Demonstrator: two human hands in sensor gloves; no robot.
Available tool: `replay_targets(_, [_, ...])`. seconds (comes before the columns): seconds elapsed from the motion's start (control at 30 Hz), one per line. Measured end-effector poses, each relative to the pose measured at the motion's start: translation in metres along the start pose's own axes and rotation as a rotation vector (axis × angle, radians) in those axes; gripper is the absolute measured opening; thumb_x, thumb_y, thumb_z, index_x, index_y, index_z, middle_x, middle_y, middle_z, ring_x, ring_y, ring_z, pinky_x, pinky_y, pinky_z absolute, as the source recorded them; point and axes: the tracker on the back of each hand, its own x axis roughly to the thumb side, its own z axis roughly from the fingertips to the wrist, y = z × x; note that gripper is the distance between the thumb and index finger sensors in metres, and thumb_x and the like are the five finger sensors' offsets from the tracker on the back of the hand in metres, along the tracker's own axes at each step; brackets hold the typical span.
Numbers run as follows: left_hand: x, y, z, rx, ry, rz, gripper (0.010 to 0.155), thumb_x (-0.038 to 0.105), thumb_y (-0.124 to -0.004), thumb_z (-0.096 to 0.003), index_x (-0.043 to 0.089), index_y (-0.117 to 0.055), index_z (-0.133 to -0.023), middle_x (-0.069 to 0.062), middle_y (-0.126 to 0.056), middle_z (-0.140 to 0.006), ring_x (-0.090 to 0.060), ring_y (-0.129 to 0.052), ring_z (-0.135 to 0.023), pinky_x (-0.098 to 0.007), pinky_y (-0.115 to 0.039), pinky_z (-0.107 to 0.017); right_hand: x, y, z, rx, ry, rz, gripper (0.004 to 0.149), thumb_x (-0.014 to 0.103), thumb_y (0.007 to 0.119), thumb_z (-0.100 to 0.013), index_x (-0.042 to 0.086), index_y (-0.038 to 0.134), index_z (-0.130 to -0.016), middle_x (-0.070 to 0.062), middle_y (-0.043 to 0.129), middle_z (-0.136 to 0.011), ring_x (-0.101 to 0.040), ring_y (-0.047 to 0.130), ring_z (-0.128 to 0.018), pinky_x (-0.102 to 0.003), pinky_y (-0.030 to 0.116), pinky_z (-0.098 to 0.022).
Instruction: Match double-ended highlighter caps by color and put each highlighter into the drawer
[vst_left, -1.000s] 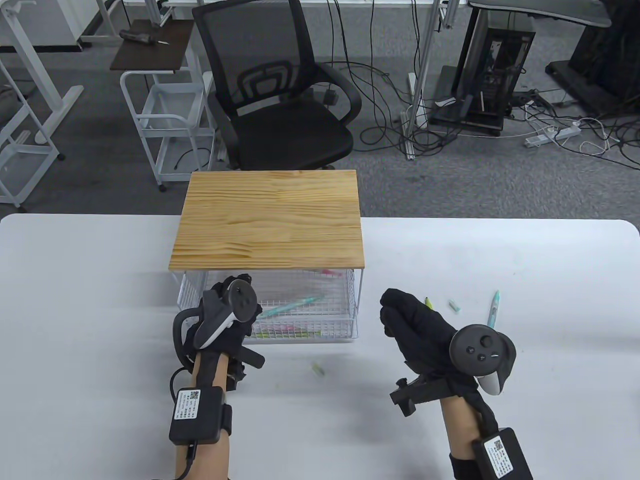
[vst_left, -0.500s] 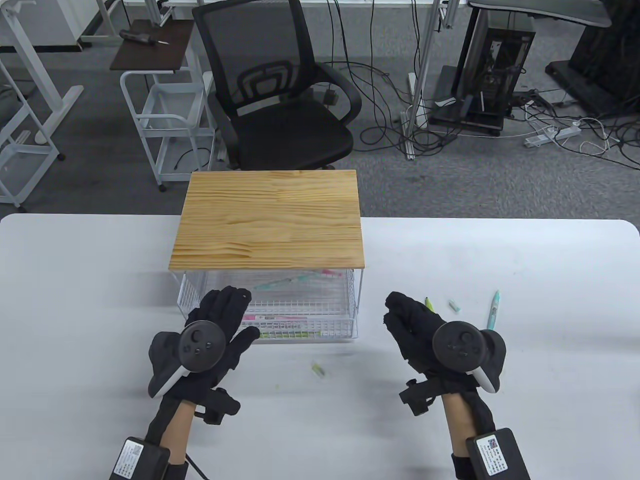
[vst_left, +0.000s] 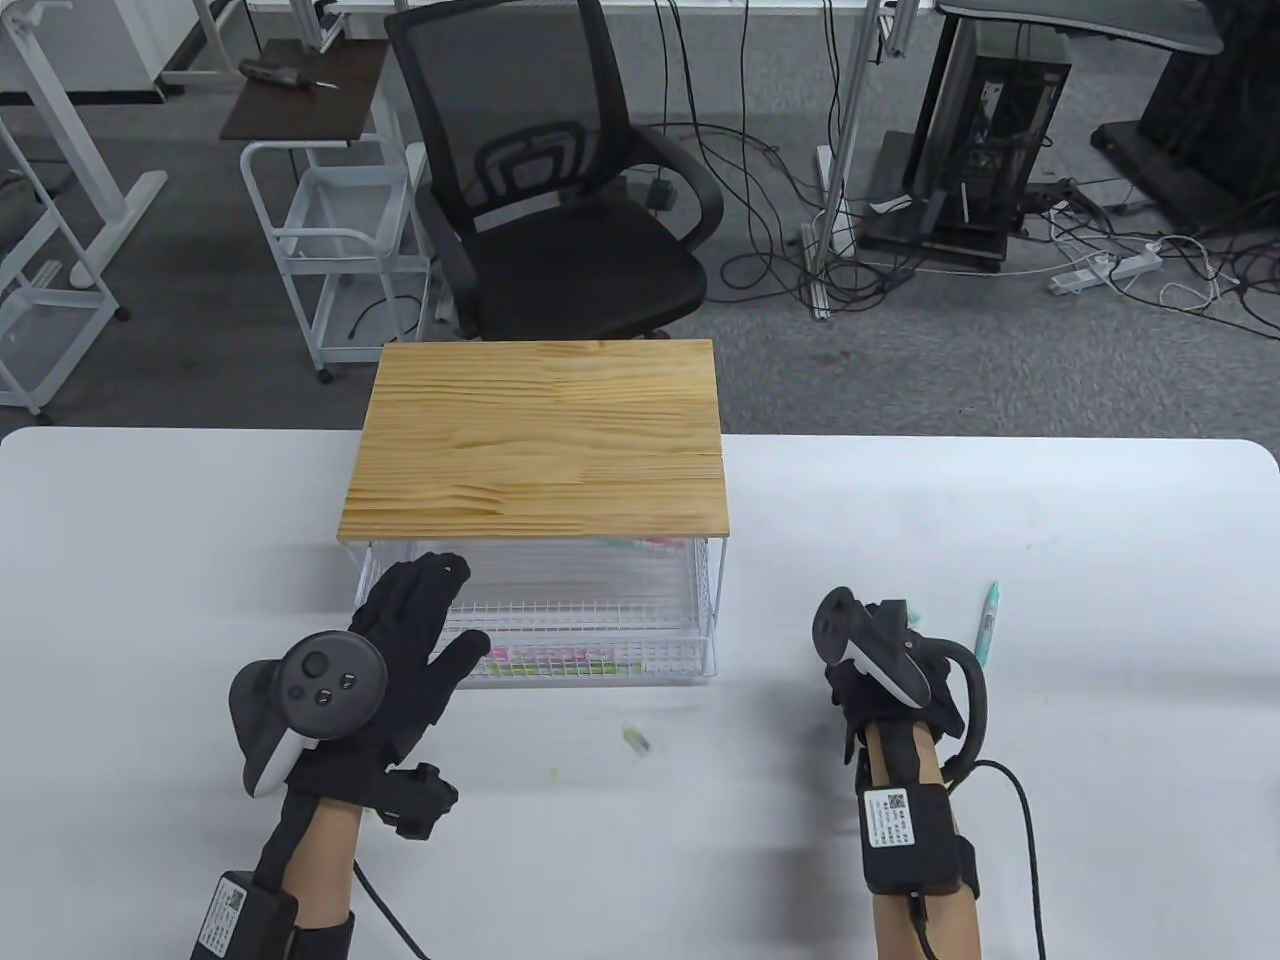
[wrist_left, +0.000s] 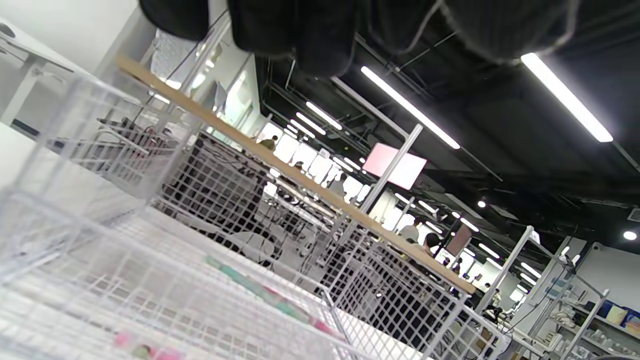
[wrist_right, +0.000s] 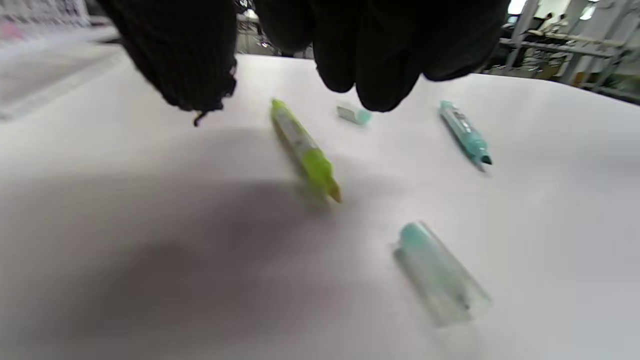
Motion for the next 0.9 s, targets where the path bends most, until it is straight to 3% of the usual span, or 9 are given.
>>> replay_targets(0.23, [-0.003,0.0,-0.004,0.015,0.015,-0.023,0.072,0.058,-0.063,-0.0541,0.035,-0.037,-0.117,-0.008,-0.048,-0.129,-0.04,-0.042,-0.12,-0.067,-0.043,-0.084,0.011,0.007,-0.03,0.044,0.097,0.066,0.082,0.052,0.082,-0.049,0.011,0.047,-0.111,-0.015,0.077,-0.1,-0.033,0.09,-0.084,-0.053,0.074,-0.067])
replay_targets(0.27, [-0.004,-0.001,-0.006,0.014,0.019,-0.018,0.072,0.058,-0.063,-0.0541,0.035,-0.037,-0.117,-0.008,-0.048,-0.129,-0.04,-0.042,-0.12,-0.067,-0.043,-0.084,0.013,0.008,-0.033,0.057,0.11,0.077,0.082,0.052,0.083,-0.048,0.011,0.049,-0.11,-0.014,0.079,-0.098,-0.032,0.091,-0.082,-0.057,0.076,-0.063])
replay_targets(0.37, [-0.006,-0.003,-0.008,0.003,0.024,-0.014,0.072,0.058,-0.063,-0.0541,0.035,-0.037,-0.117,-0.008,-0.048,-0.129,-0.041,-0.042,-0.12,-0.067,-0.043,-0.083,0.013,0.011,-0.039,0.104,0.116,0.062,0.083,0.053,0.083,-0.048,0.01,0.048,-0.11,-0.011,0.083,-0.094,-0.029,0.093,-0.078,-0.056,0.079,-0.06])
replay_targets(0.47, [-0.005,-0.005,-0.009,0.001,0.028,-0.032,0.072,0.058,-0.063,-0.0541,0.035,-0.037,-0.117,-0.008,-0.048,-0.129,-0.041,-0.042,-0.12,-0.067,-0.043,-0.083,0.013,0.011,-0.041,0.108,0.128,0.039,0.083,0.051,0.085,-0.048,0.008,0.049,-0.11,-0.011,0.084,-0.092,-0.028,0.094,-0.076,-0.057,0.079,-0.058])
replay_targets(0.5, [-0.004,-0.005,-0.009,0.001,0.027,-0.034,0.072,0.058,-0.063,-0.0541,0.035,-0.036,-0.117,-0.008,-0.048,-0.129,-0.04,-0.042,-0.12,-0.067,-0.043,-0.084,0.012,0.012,-0.042,0.103,0.134,0.04,0.082,0.05,0.085,-0.049,0.008,0.049,-0.11,-0.01,0.084,-0.091,-0.027,0.095,-0.076,-0.064,0.081,-0.052])
replay_targets(0.6, [-0.004,-0.005,-0.008,0.004,0.021,-0.038,0.072,0.058,-0.063,-0.0541,0.035,-0.037,-0.117,-0.008,-0.048,-0.129,-0.041,-0.043,-0.12,-0.067,-0.043,-0.083,0.009,0.013,-0.042,0.085,0.132,0.041,0.078,0.046,0.085,-0.049,0.009,0.051,-0.109,-0.008,0.086,-0.088,-0.025,0.096,-0.073,-0.063,0.083,-0.051])
replay_targets(0.7, [-0.004,-0.005,-0.008,0.005,0.02,-0.041,0.072,0.058,-0.063,-0.054,0.035,-0.036,-0.117,-0.008,-0.048,-0.129,-0.04,-0.042,-0.12,-0.067,-0.043,-0.083,0.008,0.014,-0.041,0.076,0.104,0.037,0.073,0.043,0.085,-0.05,0.011,0.053,-0.107,-0.005,0.086,-0.086,-0.024,0.095,-0.072,-0.064,0.082,-0.051])
replay_targets(0.73, [-0.004,-0.005,-0.008,0.006,0.02,-0.039,0.072,0.058,-0.063,-0.0539,0.035,-0.037,-0.117,-0.008,-0.048,-0.129,-0.04,-0.043,-0.12,-0.067,-0.043,-0.083,0.008,0.015,-0.041,0.069,0.088,0.032,0.072,0.042,0.085,-0.05,0.012,0.054,-0.107,-0.005,0.086,-0.085,-0.024,0.095,-0.072,-0.054,0.079,-0.06])
replay_targets(0.9, [-0.006,-0.004,-0.007,0.002,0.031,-0.052,0.072,0.058,-0.063,-0.0541,0.035,-0.036,-0.117,-0.008,-0.048,-0.129,-0.04,-0.043,-0.12,-0.067,-0.043,-0.084,0.008,0.003,-0.026,0.057,0.032,0.004,0.065,0.036,0.078,-0.056,0.014,0.049,-0.109,-0.009,0.076,-0.093,-0.03,0.091,-0.08,-0.054,0.077,-0.065])
